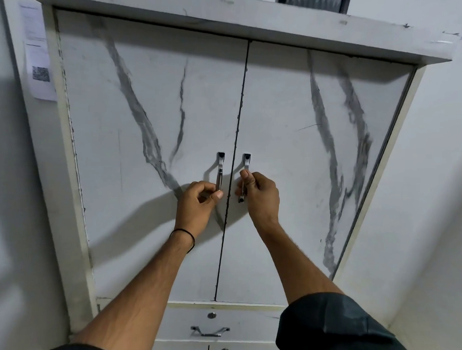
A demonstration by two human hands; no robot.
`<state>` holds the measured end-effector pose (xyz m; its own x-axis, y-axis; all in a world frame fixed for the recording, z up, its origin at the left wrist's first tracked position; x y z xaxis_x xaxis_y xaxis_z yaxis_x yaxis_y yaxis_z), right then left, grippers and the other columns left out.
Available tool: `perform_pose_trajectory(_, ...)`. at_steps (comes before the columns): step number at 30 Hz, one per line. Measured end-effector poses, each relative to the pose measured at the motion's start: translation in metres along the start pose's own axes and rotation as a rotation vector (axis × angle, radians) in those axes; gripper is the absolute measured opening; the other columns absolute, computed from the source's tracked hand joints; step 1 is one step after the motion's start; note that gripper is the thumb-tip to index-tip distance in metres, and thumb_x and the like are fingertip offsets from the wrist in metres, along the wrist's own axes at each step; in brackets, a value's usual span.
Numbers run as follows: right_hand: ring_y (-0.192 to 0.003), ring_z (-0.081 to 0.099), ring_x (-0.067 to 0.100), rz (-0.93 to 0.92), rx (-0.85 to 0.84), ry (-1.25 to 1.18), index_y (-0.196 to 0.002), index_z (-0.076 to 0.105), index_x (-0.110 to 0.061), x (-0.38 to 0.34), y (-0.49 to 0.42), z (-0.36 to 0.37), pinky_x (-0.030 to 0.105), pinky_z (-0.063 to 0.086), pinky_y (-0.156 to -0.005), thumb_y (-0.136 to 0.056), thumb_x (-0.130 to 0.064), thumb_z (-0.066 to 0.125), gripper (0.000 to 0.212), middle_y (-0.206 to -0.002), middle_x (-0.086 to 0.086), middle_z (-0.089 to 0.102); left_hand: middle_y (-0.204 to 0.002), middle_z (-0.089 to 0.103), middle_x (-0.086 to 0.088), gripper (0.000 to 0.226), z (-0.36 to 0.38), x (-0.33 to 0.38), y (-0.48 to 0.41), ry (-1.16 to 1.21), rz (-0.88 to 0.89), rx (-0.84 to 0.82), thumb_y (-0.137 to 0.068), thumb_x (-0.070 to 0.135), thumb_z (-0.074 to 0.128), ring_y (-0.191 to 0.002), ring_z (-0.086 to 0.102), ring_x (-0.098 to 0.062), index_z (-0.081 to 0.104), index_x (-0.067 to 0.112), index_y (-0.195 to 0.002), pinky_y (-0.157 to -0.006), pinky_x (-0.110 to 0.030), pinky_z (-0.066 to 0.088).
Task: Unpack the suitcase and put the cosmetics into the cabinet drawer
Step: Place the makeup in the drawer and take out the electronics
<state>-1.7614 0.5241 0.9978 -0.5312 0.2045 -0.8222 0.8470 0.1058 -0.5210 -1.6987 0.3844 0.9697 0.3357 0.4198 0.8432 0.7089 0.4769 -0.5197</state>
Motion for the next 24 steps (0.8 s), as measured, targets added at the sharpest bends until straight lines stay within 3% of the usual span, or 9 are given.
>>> perform_pose_trajectory(4, -0.069, 0.064, 0.012, 0.029, 0.011, -0.044, -0.089, 0.067, -0.011, -0.002, 0.014, -0.003, 0.027, 0.050, -0.066, -0.100, -0.036, 0.059, 0.028, -0.077, -0.002, 0.070, -0.121, 0.065, 0.008, 0.034, -0.016, 0.005, 0.026, -0.027, -0.094, -0.149, -0.093, 0.032, 0.064, -0.112, 0.058, -0.011, 0.064, 0.023, -0.126, -0.094, -0.032, 0.051)
perform_pose_trajectory(6, -0.087, 0.066, 0.014, 0.053, 0.031, -0.143, -0.106, 0.063, -0.012, -0.005, 0.037, -0.006, 0.023, 0.051, -0.074, -0.097, -0.027, 0.064, 0.018, -0.100, 0.001, 0.068, -0.124, 0.064, 0.010, 0.034, -0.027, 0.009, 0.052, -0.032, -0.100, -0.145, -0.093, 0.031, 0.064, -0.113, 0.058, -0.010, 0.063, 0.025, -0.127, -0.095, -0.036, 0.051)
perform_pose_trajectory(8, -0.094, 0.061, 0.006, 0.075, 0.066, -0.172, -0.117, 0.057, -0.014, -0.003, 0.068, -0.008, 0.017, 0.048, -0.076, -0.096, -0.028, 0.066, 0.027, -0.116, -0.001, 0.061, -0.118, 0.065, 0.014, 0.029, -0.038, 0.011, 0.079, -0.025, -0.102, -0.110, -0.094, 0.028, 0.064, -0.108, 0.060, -0.006, 0.066, 0.025, -0.123, -0.093, -0.036, 0.053)
perform_pose_trajectory(12, -0.092, 0.063, 0.015, 0.145, 0.040, -0.162, -0.107, 0.060, -0.016, -0.004, 0.151, -0.011, 0.042, 0.057, -0.082, -0.094, -0.029, 0.066, 0.019, -0.110, 0.001, 0.064, -0.101, 0.069, 0.013, 0.020, -0.070, 0.013, 0.148, -0.053, -0.141, -0.086, -0.094, 0.024, 0.063, -0.095, 0.063, -0.007, 0.070, 0.021, -0.113, -0.082, -0.030, 0.053)
perform_pose_trajectory(16, -0.091, 0.067, 0.024, 0.199, -0.136, -0.167, -0.096, 0.063, -0.018, -0.022, 0.261, 0.002, 0.043, 0.054, -0.079, -0.094, -0.029, 0.065, 0.011, -0.093, -0.001, 0.068, -0.097, 0.073, 0.001, 0.020, -0.127, 0.021, 0.240, -0.074, -0.206, -0.073, -0.095, 0.019, 0.059, -0.077, 0.066, -0.008, 0.070, 0.019, -0.112, -0.063, -0.010, 0.044)
perform_pose_trajectory(19, -0.086, 0.067, 0.024, 0.213, -0.311, -0.199, -0.094, 0.064, -0.017, -0.054, 0.356, 0.025, 0.033, 0.052, -0.070, -0.095, -0.030, 0.063, 0.013, -0.088, 0.000, 0.068, -0.094, 0.073, -0.002, 0.019, -0.190, 0.029, 0.328, -0.069, -0.255, 0.013, -0.096, 0.011, 0.057, -0.069, 0.064, 0.000, 0.071, 0.012, -0.108, -0.059, -0.008, 0.043)
perform_pose_trajectory(24, -0.069, 0.060, 0.010, 0.205, -0.789, -0.262, -0.088, 0.065, -0.012, -0.115, 0.539, 0.074, 0.023, 0.047, -0.062, -0.097, -0.025, 0.063, 0.016, -0.076, -0.001, 0.065, -0.093, 0.071, -0.006, 0.018, -0.319, 0.036, 0.512, -0.109, -0.452, 0.273, -0.096, 0.004, 0.056, -0.069, 0.064, 0.004, 0.071, 0.006, -0.106, -0.062, -0.008, 0.045)
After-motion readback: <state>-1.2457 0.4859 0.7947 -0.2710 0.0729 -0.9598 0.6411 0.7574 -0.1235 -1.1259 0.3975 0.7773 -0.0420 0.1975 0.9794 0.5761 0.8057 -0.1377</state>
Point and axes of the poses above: each hand's wrist, its own y-axis away from the middle knuckle, its own z-axis out of the palm, x = y × z, the point moved 2 cm from there along -y, towards the middle knuckle
